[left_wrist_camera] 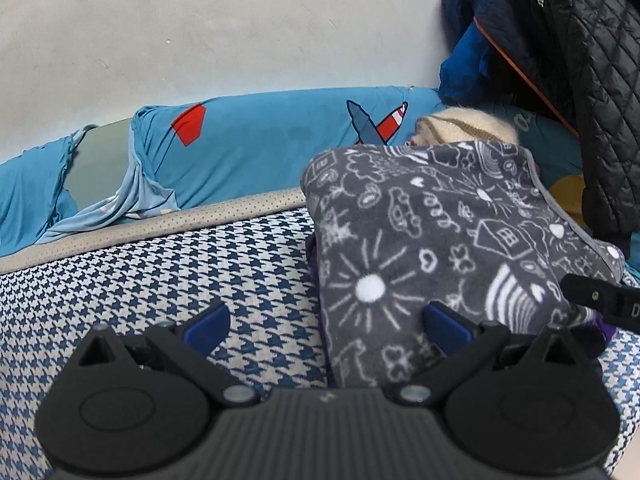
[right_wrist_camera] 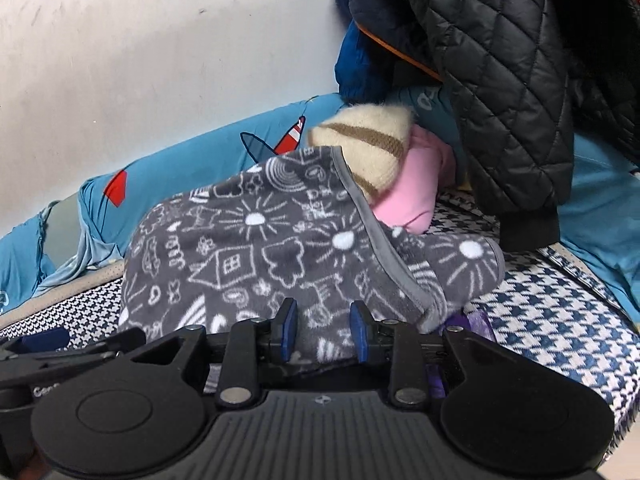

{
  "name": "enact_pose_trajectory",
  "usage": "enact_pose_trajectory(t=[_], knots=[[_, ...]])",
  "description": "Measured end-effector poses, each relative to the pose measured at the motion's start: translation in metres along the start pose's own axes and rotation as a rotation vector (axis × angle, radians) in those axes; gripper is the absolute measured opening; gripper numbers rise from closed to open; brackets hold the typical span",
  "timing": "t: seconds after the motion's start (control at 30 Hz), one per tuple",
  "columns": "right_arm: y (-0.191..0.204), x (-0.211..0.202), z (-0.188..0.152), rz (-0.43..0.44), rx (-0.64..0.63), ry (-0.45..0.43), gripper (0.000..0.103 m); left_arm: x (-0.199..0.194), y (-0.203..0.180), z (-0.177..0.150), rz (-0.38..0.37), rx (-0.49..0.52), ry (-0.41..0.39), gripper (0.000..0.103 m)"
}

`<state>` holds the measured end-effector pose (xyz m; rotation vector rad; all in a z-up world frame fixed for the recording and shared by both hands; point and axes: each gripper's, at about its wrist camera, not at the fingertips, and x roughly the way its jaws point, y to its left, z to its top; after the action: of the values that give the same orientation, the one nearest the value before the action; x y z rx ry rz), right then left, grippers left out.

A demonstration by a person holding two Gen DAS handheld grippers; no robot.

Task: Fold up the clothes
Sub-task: 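Open both tools and release the grey jacket on the stack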

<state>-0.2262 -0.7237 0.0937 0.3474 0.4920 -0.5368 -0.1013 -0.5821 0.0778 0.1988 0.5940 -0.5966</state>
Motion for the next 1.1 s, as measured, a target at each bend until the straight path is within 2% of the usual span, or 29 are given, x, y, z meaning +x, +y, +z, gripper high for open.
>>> enact_pose_trajectory(t=[0.17, 0.23, 0.37, 0.5, 0.6, 0.77, 0.97, 1.1], knots=[[0.004, 0.003, -0.004, -0.03, -0.02, 0.013, 0.029, -0.001, 0.001, 0.002, -0.001, -0.008, 0.038, 0.103], [0.003, -0.002, -0.004, -0.035, 0.012, 0.013, 0.029, -0.007, 0.001, 0.003, 0.004, 0.004, 0.043, 0.103], [0.0, -0.018, -0.004, -0.024, 0.089, 0.006, 0.038, -0.017, 0.003, 0.001, 0.006, 0.008, 0.069, 0.103], [0.002, -0.03, -0.009, -0.052, 0.061, 0.01, 0.045, -0.028, 0.005, -0.004, -0.006, -0.005, 0.101, 0.103], [0.004, -0.035, -0.015, -0.081, 0.044, 0.035, 0.045, -0.035, 0.006, -0.01, -0.015, -0.01, 0.127, 0.103], [0.004, -0.043, -0.023, -0.117, 0.029, 0.052, 0.052, -0.047, 0.006, -0.018, -0.021, 0.013, 0.143, 0.103], [0.003, -0.047, -0.027, -0.167, 0.042, 0.089, 0.062, -0.06, 0.008, -0.024, -0.017, 0.032, 0.153, 0.103], [0.001, -0.05, -0.03, -0.186, 0.06, 0.118, 0.066, -0.066, 0.012, -0.029, -0.023, 0.026, 0.167, 0.103]])
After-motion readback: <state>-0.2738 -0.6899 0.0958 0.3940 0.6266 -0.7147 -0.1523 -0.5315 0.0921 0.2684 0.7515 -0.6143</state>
